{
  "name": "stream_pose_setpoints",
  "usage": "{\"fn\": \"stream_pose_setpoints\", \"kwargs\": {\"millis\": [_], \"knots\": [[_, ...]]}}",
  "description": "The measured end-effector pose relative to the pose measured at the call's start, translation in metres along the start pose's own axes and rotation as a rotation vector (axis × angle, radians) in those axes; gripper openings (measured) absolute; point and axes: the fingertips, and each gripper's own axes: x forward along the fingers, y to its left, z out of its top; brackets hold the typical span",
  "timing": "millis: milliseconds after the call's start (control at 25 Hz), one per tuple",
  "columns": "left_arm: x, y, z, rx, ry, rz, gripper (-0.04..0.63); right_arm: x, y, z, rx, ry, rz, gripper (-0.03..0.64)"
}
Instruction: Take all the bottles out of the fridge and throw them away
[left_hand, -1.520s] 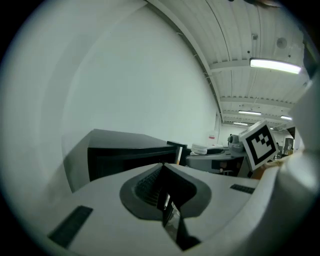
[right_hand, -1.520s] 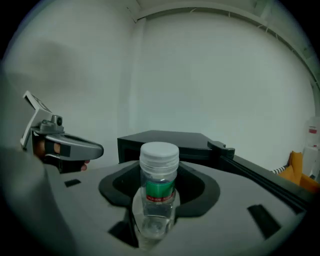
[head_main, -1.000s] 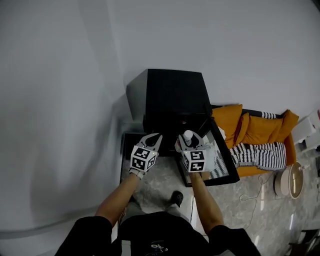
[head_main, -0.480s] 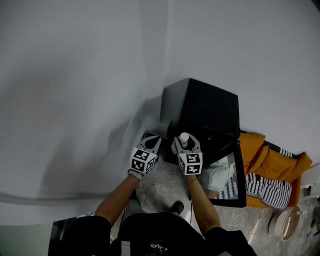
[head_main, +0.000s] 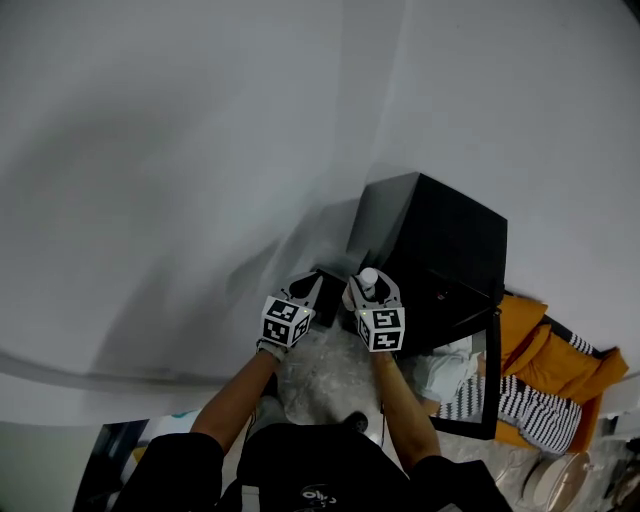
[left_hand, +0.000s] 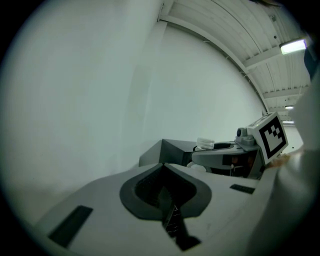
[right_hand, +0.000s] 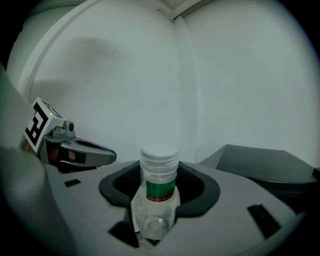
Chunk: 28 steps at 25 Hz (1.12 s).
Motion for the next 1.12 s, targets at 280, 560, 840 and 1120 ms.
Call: {"fn": "stream_pose_setpoints", "kwargs": {"millis": [280,560,840,1120], "knots": [[-0.001,0.031,0.011,-0.010,-0.022,-0.010,0.008,0.025,0.007,0.006,0.003,0.009,-0.010,0.207],[-0.001,0.056,0.016,0.039,-0.001,-0.080,0.006,0.064,0.025,0.029,0.030,-0.015,-0.063,0.207],[0.018,0.086,-0.003,-0.013,0.024,-0.028,0.006,0.101,0.017,0.026,0.039,-0.025,-0.011,0.206],[0.052,0.096,-0.016,-0.065,0.034,0.041,0.008,0.137,-0.004,-0.008,0.013,0.029,0.078,0.207]]}}
